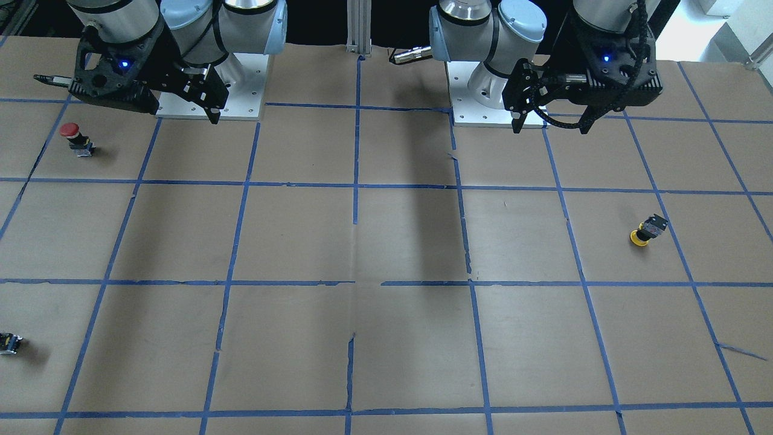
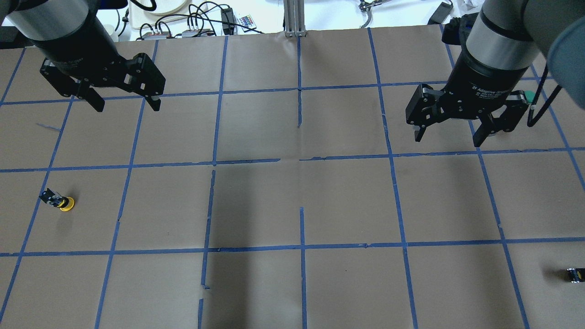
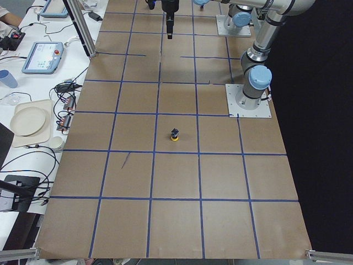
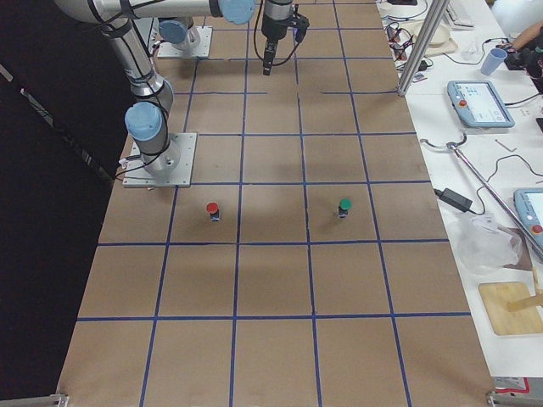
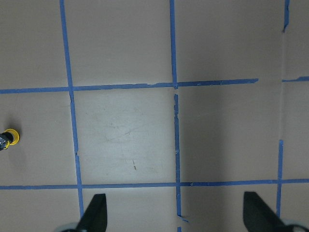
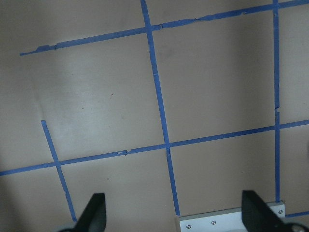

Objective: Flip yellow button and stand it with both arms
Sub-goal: 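Reach the left gripper toward the lying yellow-capped button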

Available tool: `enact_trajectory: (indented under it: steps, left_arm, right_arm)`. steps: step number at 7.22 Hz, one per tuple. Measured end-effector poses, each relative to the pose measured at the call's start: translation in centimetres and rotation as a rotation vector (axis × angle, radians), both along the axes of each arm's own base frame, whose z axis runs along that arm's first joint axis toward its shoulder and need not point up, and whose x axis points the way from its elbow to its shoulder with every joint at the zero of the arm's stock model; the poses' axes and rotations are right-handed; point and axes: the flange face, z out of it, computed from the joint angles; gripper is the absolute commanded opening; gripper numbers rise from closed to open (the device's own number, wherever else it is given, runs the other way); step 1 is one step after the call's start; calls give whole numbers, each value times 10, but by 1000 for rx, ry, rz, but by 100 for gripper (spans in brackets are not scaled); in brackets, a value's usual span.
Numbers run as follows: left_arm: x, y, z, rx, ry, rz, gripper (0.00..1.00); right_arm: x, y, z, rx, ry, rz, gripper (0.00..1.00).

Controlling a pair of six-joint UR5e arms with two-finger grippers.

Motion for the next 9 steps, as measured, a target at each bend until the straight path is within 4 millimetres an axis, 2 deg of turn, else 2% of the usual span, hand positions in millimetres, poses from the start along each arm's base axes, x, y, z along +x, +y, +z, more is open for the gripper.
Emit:
enact_trajectory:
  steps: [2,3,4,6,9]
  left_arm:
    - [2,-1,-3,6,-1,-14,100]
    - [10,-4,-5,14,-2,-47,99]
    - [32,-9,-8,27,-3,-90,99]
    - [104,-16,-31,78,13,-159,99]
    - [220,-7,-88,111,52,-256,99]
  right_arm:
    - [0,0,0,1,-2,0,100]
    - [0,0,0,0,-4,-2,100]
    - [1,0,0,-1,-5,-3,100]
    - [0,0,1,-3,-4,-2,100]
    - [-2,3,10,-22,-16,-2,100]
